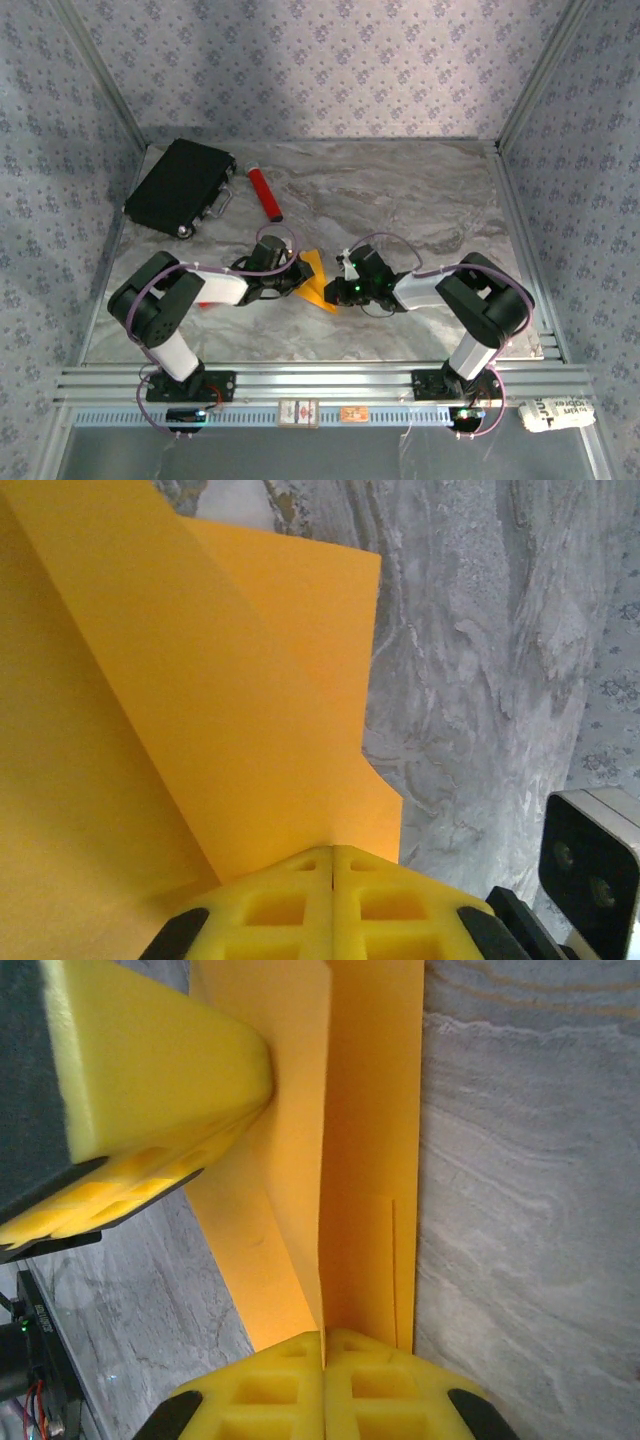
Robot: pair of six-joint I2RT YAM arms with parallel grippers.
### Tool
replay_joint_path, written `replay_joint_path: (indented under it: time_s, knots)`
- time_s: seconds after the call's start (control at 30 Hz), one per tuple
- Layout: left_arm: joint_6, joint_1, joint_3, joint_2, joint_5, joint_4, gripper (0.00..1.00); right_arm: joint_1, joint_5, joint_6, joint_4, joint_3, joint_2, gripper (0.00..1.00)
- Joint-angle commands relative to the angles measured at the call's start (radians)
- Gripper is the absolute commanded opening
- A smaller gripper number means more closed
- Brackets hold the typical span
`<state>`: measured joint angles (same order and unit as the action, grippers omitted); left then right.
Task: Fold a paper plane with a square sheet of paper (pick it up from the middle)
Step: Fourth fold the wing at the center of the table.
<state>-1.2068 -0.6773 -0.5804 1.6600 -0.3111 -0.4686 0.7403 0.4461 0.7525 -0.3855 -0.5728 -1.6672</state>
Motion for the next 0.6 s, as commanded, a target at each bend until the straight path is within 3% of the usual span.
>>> replay_joint_path:
  time_s: [0.0,0.57]
  knots:
    - [-0.002,-0.007,-0.018,0.021,0.024,-0.015,0.06,-0.005,0.001,0.018,0.083,-0.011,-0.04,0.07]
    - [0.015,-0.009,-0.033,0.056,0.018,-0.004,0.06,-0.009,0.005,0.022,0.108,-0.011,-0.065,0.06]
